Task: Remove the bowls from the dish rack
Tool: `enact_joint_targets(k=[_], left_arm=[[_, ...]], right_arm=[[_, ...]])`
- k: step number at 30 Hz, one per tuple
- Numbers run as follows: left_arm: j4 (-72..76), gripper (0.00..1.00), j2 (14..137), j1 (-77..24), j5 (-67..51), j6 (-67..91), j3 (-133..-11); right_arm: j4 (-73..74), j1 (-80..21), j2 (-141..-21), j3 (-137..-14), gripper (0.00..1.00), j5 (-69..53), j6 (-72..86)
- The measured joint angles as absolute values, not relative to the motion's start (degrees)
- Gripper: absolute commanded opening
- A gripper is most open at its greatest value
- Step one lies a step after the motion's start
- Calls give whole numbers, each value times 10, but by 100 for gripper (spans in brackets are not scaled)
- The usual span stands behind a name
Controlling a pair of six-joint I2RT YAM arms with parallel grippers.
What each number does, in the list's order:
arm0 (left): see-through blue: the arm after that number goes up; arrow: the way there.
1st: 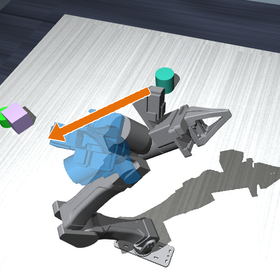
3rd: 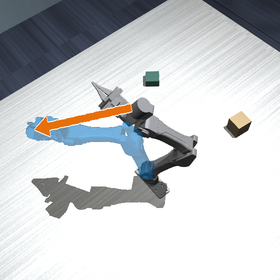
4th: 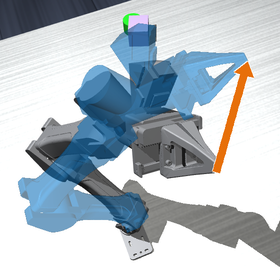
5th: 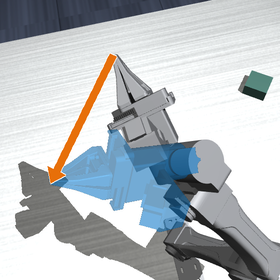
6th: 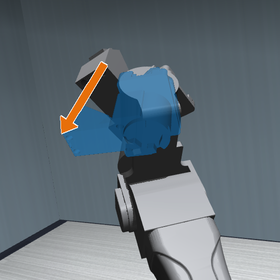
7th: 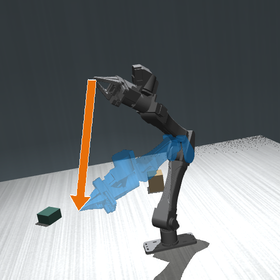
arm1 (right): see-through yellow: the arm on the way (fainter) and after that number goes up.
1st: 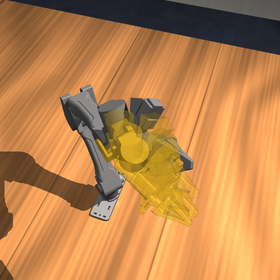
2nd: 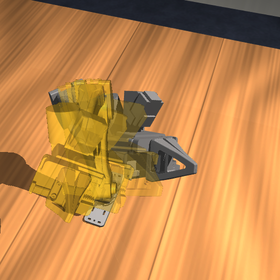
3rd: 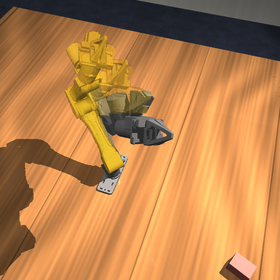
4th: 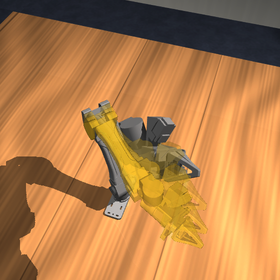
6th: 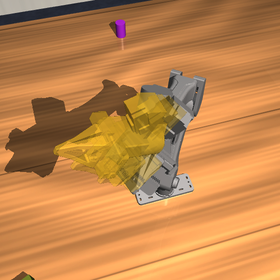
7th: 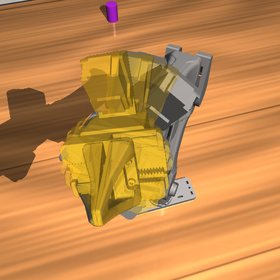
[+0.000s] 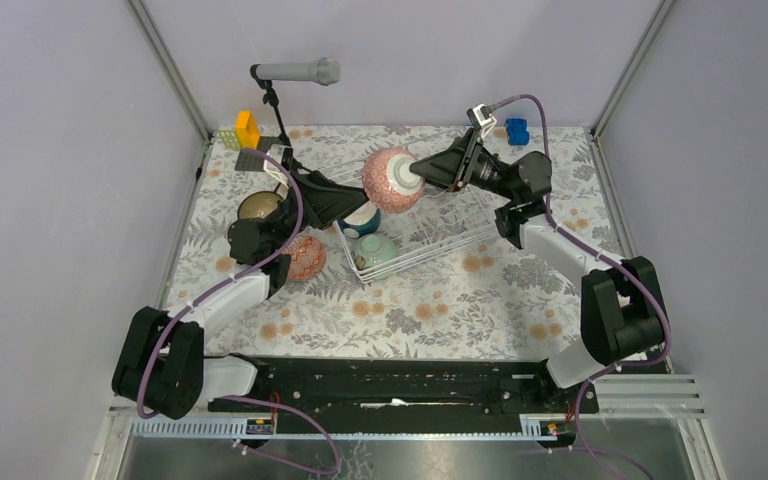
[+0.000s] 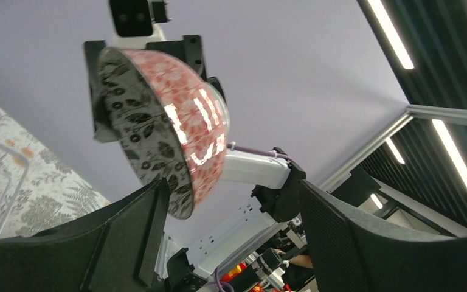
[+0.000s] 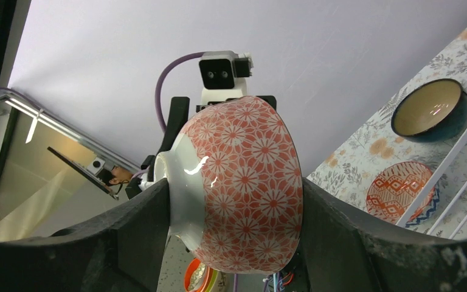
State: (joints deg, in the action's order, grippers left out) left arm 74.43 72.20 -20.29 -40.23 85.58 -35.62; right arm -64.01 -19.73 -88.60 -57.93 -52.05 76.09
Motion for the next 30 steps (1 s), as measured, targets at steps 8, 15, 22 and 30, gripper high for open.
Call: enact_joint_targets(k=[8, 15, 22, 30], left_arm=[[780, 65, 722, -208, -406, 871, -368], [781, 59, 722, -212, -405, 871, -368], [782, 53, 729, -219, -403, 871, -371], [777, 1, 739, -227, -401, 873, -375]], right_arm=[[-668, -204, -895, -578, 56, -522, 784], [-689, -211, -905, -578, 57, -531, 804], [-700, -216, -912, -578, 56, -536, 814], [-709, -222, -917, -578, 70, -541, 825]])
